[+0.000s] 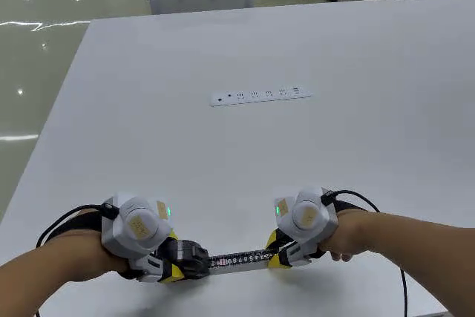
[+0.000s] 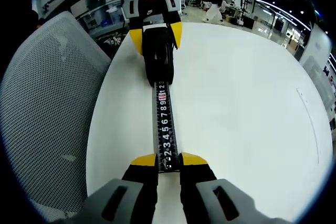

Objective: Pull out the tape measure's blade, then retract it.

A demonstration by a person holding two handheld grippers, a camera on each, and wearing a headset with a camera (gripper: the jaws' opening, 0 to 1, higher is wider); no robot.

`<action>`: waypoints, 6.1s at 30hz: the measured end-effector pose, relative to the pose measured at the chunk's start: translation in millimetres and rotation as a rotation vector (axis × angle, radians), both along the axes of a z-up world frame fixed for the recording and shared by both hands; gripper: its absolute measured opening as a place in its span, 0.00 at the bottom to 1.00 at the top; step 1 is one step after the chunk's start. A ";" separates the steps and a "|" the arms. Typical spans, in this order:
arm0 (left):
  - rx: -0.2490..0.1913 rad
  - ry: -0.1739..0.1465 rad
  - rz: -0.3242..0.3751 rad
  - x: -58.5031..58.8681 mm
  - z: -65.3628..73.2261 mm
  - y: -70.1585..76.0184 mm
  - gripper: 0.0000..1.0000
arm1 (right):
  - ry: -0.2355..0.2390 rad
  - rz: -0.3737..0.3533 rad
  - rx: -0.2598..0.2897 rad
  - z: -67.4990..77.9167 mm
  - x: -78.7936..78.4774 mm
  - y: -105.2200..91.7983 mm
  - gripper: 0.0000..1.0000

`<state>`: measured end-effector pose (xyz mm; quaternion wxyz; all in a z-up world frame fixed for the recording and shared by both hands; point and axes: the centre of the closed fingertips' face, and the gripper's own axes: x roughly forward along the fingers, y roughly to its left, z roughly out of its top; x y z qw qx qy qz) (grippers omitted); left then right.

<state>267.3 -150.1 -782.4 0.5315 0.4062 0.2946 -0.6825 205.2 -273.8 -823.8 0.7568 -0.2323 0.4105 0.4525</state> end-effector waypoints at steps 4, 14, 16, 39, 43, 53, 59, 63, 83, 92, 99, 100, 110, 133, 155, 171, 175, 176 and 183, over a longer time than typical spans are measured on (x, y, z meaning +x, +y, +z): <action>0.000 0.000 0.003 -0.2 0.1 -0.1 0.31 | -0.003 0.004 -0.004 -0.3 -0.5 -2.8 0.13; -0.002 0.001 0.009 -0.2 -0.3 -0.6 0.31 | 0.003 -0.007 -0.012 -0.3 -5.1 -14.6 0.13; -0.002 0.001 0.008 -0.3 -0.3 -0.6 0.31 | 0.002 -0.011 -0.012 -0.5 -6.5 -16.9 0.13; -0.002 -0.001 0.010 0.2 -0.9 -0.6 0.31 | 0.015 -0.027 -0.015 0.3 -13.1 -32.8 0.13; -0.002 -0.002 0.009 0.4 -0.9 -0.7 0.31 | 0.017 -0.034 -0.017 0.5 -15.8 -39.2 0.13; -0.003 -0.002 0.009 0.2 -1.0 -1.0 0.31 | 0.021 -0.044 -0.016 0.6 -20.9 -50.3 0.13; -0.001 -0.002 0.009 0.3 -1.0 -0.8 0.31 | 0.019 -0.039 -0.018 0.8 -22.2 -52.4 0.13; -0.001 -0.003 0.009 0.2 -1.1 -0.7 0.31 | 0.023 -0.043 -0.018 0.6 -23.4 -55.6 0.13; 0.001 -0.004 0.010 -0.4 -0.8 -0.9 0.31 | 0.032 -0.061 -0.028 0.9 -33.8 -75.0 0.13; 0.001 -0.004 0.009 -0.4 -0.5 -1.0 0.31 | 0.035 -0.070 -0.034 1.1 -37.8 -82.9 0.13; 0.001 -0.005 0.008 0.3 -0.5 -1.0 0.31 | 0.036 -0.074 -0.037 1.2 -38.6 -86.4 0.13; 0.001 -0.005 0.008 0.4 -0.5 -1.0 0.31 | 0.036 -0.075 -0.037 1.1 -38.2 -87.4 0.13; 0.001 -0.005 0.010 1.5 -0.9 -1.0 0.31 | 0.036 -0.089 -0.043 1.4 -41.8 -97.4 0.13; 0.002 -0.009 0.008 1.0 -1.2 0.0 0.31 | 0.043 -0.097 -0.051 0.8 -44.8 -103.0 0.13; -0.002 -0.010 0.009 1.3 -1.0 -0.5 0.31 | 0.056 -0.103 -0.045 0.6 -44.9 -104.1 0.14; -0.080 -0.066 0.164 18.0 4.1 -0.9 0.49 | 0.066 -0.088 -0.122 0.1 -45.1 -102.1 0.16; -0.186 -0.037 0.347 34.7 18.9 -1.4 0.74 | 0.015 -0.211 -0.086 3.9 -36.6 -107.0 0.26; -0.178 -0.017 0.382 34.9 19.5 2.8 0.77 | 0.019 -0.241 -0.049 6.2 -36.8 -104.8 0.27; -0.286 0.052 0.535 37.4 30.2 12.9 0.98 | -0.066 -0.340 -0.003 26.8 -36.8 -120.9 0.45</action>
